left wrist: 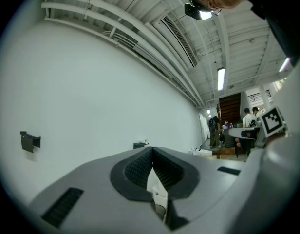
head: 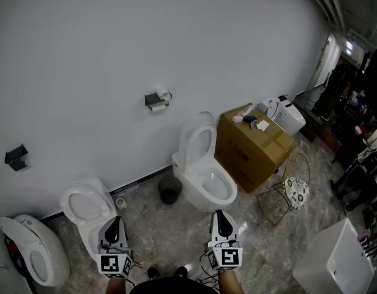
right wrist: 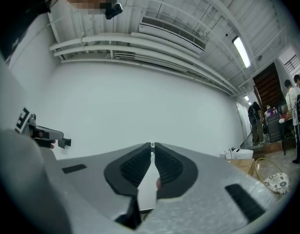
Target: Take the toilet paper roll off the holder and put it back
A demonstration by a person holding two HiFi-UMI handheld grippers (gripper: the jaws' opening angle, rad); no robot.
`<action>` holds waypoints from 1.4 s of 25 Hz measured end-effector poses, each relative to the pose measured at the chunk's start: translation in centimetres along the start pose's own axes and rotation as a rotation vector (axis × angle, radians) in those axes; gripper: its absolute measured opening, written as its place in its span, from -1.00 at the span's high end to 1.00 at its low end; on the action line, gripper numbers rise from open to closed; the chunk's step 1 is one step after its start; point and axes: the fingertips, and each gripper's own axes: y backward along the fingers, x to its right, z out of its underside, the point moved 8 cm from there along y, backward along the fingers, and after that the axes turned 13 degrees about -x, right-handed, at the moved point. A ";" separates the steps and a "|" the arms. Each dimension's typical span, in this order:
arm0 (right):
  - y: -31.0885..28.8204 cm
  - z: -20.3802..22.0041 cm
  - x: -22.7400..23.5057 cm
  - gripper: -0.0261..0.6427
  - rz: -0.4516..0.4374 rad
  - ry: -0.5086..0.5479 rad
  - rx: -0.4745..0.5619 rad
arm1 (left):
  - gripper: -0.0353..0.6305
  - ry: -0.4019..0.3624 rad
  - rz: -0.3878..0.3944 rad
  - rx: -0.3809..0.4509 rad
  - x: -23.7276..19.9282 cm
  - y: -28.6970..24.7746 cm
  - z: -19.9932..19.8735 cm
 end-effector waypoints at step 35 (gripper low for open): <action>-0.8 -0.6 -0.6 -0.11 -0.045 -0.007 -0.010 | 0.88 0.004 0.016 -0.002 -0.1 -0.4 -0.2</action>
